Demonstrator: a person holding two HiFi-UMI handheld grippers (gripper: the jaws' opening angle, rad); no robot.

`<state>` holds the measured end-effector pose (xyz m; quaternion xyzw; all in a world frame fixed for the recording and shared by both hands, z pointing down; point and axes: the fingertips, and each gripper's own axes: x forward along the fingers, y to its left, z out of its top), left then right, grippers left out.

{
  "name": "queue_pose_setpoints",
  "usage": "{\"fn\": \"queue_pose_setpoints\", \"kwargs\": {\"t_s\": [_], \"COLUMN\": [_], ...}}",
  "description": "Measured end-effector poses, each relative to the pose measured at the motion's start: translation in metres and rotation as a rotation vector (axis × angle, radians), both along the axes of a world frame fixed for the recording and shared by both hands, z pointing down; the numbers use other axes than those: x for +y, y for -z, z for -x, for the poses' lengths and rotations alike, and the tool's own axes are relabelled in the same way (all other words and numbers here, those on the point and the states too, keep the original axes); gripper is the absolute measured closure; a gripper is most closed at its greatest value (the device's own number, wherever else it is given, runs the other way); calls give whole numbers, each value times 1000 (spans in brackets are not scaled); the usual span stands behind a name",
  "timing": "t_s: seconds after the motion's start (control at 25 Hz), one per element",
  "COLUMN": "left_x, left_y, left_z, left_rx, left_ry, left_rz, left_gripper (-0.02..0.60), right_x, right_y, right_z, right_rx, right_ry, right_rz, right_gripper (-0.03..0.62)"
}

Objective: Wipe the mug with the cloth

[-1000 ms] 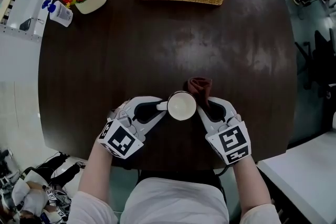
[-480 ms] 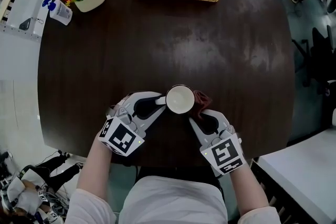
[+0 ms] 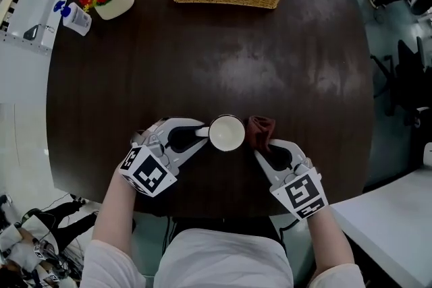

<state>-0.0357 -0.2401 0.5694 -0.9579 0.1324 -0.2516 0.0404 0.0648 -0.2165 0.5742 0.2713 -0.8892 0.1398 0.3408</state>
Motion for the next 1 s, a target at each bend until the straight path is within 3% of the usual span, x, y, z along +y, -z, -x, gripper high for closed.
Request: {"fn": "queue_pose_setpoints", "kwargs": {"t_s": [0.08, 0.2, 0.44, 0.8, 0.88, 1.0], "left_x": [-2, -6, -12, -16, -17, -18], "left_y": [0, 3, 1, 2, 2, 2], "left_z": [-1, -4, -6, -5, -5, -5], "left_rx": [-12, -33, -77, -62, -48, -34], "left_ry": [-29, -61, -95, -15, 11, 42], "left_rz": [-3, -2, 2, 59, 69, 77], "left_gripper": [503, 503, 503, 503, 503, 503], "right_x": [-25, -55, -87, -75, -71, -67], "right_y": [4, 10, 0, -14, -17, -16], "right_z": [-3, 12, 45, 79, 75, 68], "right_rx": [9, -3, 15, 123, 164, 183], "right_ry": [73, 276, 657, 1198, 1280, 1314], "right_rz": [-39, -85, -79, -89, -100, -112], "right_gripper": [514, 514, 514, 517, 517, 517]}}
